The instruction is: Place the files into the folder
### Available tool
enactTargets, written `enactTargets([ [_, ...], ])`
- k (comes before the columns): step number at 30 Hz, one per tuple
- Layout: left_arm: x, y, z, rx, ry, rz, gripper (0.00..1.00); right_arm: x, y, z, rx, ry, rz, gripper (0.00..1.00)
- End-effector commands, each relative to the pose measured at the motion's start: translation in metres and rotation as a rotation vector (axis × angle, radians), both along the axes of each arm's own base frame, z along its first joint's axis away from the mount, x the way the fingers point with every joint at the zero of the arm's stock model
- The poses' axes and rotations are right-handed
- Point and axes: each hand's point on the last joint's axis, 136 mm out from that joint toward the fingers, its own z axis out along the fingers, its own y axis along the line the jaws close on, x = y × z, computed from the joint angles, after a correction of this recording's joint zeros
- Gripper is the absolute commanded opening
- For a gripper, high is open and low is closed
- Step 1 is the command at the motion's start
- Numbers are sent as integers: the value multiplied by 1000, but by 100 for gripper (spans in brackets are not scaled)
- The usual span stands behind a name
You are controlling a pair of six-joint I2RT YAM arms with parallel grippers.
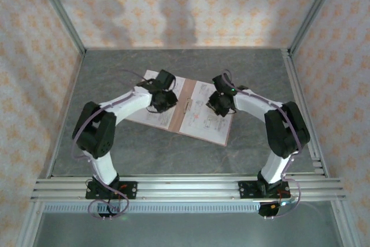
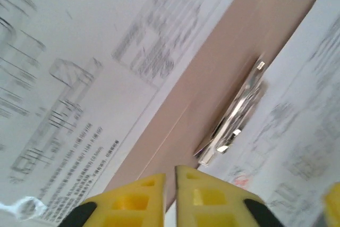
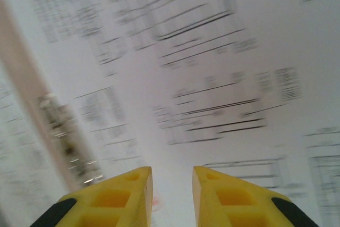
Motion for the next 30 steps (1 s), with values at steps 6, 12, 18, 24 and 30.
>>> enactTargets([
  [6, 0, 173, -14, 174, 153, 236, 38, -13, -9, -34, -104, 96, 112, 26],
  [12, 25, 226, -31, 227, 181, 282, 42, -14, -23, -53, -217, 172, 144, 26],
  [18, 52, 223, -80, 234, 263, 143, 44, -19, -26, -68, -229, 215, 142, 26],
  [24, 38, 202, -108, 128, 231, 110, 48, -17, -25, -72, -224, 222, 145, 25],
  [30, 24, 201, -103, 133, 199, 83, 49, -16, -22, -74, -211, 227, 153, 25],
])
